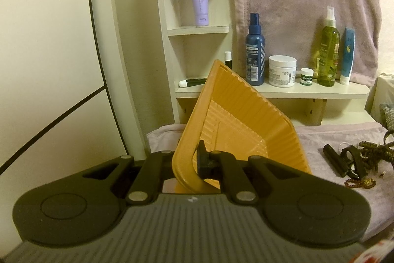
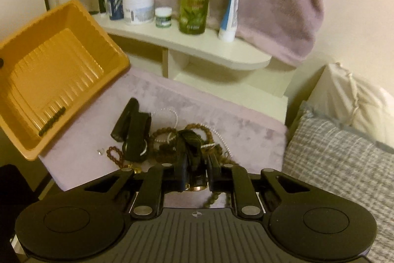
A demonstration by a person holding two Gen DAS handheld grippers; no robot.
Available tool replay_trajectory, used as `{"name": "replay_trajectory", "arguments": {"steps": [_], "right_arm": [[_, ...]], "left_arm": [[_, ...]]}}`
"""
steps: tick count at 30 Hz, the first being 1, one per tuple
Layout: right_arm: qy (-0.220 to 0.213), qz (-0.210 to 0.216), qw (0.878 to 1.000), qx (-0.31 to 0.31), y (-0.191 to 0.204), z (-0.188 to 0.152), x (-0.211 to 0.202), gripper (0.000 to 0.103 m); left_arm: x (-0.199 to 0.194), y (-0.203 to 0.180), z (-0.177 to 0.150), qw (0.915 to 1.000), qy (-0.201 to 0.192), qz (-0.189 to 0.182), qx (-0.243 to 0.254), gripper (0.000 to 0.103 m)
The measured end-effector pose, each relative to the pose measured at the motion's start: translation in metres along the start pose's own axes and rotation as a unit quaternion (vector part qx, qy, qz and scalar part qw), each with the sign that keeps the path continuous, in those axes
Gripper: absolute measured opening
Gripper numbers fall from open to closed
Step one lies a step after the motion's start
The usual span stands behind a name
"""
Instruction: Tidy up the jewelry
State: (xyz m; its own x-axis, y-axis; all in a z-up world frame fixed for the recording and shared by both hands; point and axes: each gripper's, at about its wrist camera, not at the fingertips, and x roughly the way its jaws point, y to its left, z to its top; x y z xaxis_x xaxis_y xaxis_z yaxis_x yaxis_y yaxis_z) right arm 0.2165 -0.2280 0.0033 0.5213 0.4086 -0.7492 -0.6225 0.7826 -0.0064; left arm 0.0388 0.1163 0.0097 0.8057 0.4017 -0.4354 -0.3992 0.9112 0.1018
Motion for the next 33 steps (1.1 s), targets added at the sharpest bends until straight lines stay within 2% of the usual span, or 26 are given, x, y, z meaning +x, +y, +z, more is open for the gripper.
{"name": "replay_trajectory", "arguments": {"steps": [6,12,20,24,28,30,33], "right_arm": [[-0.037,0.023,0.999,0.009,0.015,0.015,-0.022,0.016],[-0.068,0.101,0.993,0.004,0.072,0.034,-0.015,0.016],[-0.042,0.200,0.978,0.034,0.151,0.039,0.041,0.016],[-0.028,0.227,0.972,0.058,0.171,0.039,0.062,0.016],[-0.028,0.262,0.959,0.102,0.173,0.036,0.075,0.018],[-0.040,0.261,0.957,0.117,0.167,0.034,0.071,0.026],[-0.077,0.225,0.962,0.131,0.149,0.023,0.051,0.030]], "left_arm": [[-0.001,0.000,0.000,1.0000,-0.001,-0.004,-0.002,0.007],[-0.002,0.000,0.000,1.0000,0.001,-0.004,-0.003,0.007],[-0.001,0.002,0.000,0.9999,0.004,-0.007,-0.007,0.007],[0.000,0.003,0.001,0.9999,0.004,-0.008,-0.007,0.007],[0.000,0.002,0.001,0.9999,0.004,-0.008,-0.007,0.007],[0.000,0.002,0.001,0.9999,0.004,-0.011,-0.007,0.007],[0.001,0.002,0.001,0.9999,0.003,-0.011,-0.009,0.007]]}}
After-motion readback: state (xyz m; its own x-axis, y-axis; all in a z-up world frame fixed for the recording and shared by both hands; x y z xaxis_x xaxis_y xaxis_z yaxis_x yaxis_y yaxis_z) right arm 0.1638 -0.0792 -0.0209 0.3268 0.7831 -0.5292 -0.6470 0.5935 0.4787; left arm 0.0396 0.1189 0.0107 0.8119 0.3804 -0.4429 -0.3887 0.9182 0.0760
